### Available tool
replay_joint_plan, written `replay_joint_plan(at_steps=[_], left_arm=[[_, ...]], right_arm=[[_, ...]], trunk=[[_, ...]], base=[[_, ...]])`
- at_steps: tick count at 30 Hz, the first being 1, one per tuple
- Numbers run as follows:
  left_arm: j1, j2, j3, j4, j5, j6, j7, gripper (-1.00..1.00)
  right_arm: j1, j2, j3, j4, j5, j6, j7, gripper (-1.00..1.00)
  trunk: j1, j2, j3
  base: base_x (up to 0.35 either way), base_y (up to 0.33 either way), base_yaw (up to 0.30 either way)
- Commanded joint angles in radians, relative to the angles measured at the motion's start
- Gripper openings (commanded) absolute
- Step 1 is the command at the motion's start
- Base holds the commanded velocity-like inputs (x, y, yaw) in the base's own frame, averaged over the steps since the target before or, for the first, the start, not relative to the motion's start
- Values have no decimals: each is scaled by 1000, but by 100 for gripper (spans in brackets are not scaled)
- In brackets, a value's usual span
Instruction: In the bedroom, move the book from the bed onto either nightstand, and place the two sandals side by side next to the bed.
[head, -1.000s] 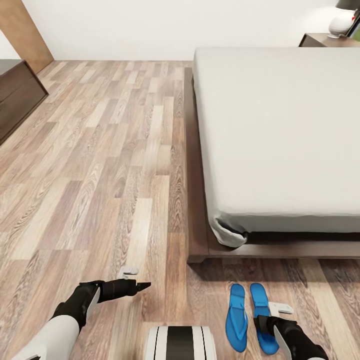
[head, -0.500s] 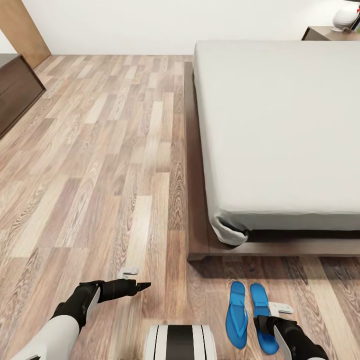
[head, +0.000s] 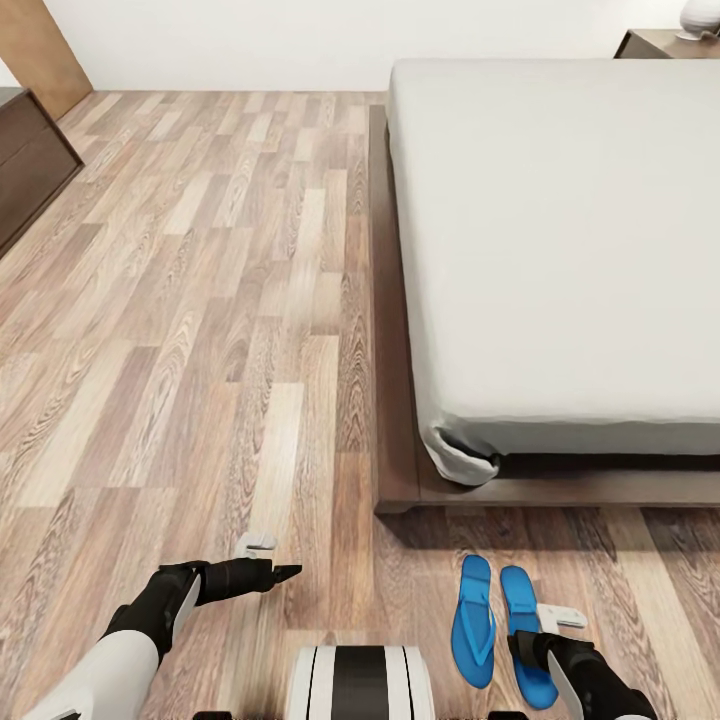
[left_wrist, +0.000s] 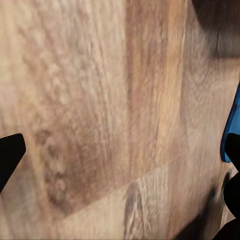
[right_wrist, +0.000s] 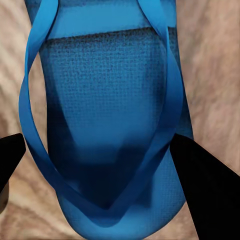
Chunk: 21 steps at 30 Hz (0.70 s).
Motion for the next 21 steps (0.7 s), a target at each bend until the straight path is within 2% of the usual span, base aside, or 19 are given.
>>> replay_joint_plan(at_steps=[1,4,9,21], left_arm=[[-1,-1,8,-1,-7,9,-7,100],[-1,-1,8,-1,-7,9,-8,100],[-1,-1,7,-1,-7,9,-8,100],[-1,-1,8,-1,-7,9,-8,100]], right_arm=[[0,1,-4,-2,9,5,2,-100],[0,1,-4,-2,9,5,2,-100],[0,1,-5,-2,9,5,2,-100],[0,1,-5,-2,9,5,2,-100]], trunk=[[0,0,-1],[0,0,-1],[2,-1,-20],[2,-1,-20]], base=[[0,0,0],[0,0,0],[0,0,0],[0,0,0]])
